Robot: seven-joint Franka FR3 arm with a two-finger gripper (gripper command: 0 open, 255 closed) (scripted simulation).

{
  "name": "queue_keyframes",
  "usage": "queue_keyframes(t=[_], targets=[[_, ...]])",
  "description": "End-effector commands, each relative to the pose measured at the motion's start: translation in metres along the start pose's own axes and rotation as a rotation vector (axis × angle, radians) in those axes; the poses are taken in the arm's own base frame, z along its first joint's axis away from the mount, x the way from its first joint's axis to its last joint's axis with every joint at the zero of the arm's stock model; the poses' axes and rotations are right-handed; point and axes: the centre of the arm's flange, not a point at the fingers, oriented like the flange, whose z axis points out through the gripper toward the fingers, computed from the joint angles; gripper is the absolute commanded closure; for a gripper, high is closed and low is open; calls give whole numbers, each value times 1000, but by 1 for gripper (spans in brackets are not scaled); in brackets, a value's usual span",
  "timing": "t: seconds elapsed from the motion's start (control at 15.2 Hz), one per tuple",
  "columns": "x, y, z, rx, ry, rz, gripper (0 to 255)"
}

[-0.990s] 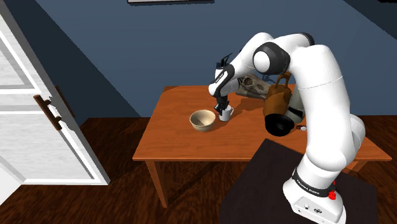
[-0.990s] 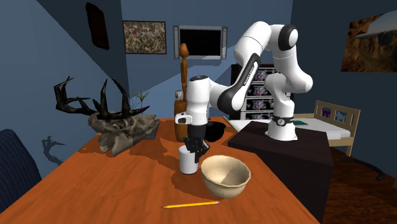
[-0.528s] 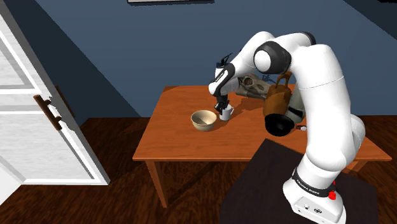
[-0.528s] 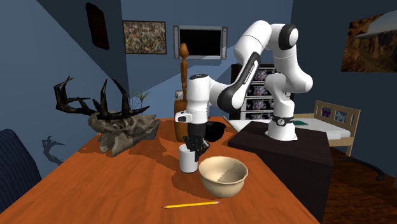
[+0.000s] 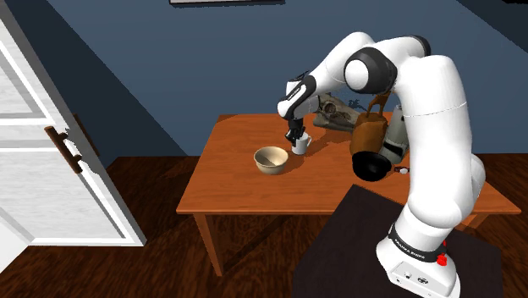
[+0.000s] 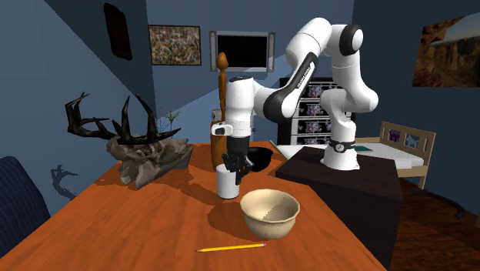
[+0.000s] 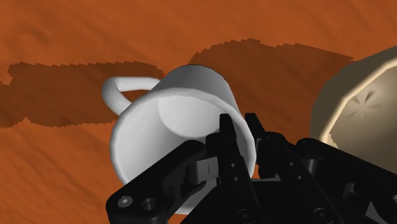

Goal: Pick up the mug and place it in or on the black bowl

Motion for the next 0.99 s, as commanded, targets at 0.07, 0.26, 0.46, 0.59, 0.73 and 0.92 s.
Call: queue_keyframes(t=[0.07,0.26,0.46,0.59,0.73,0.92], targets=[[-1,2,-16,0,0,0,255],[-1,3,-32,0,0,0,255],[-1,4,-47,0,0,0,255],[-1,5,-58,0,0,0,255],[-1,5,-69,0,0,0,255],[-1,6,-84,0,0,0,255]])
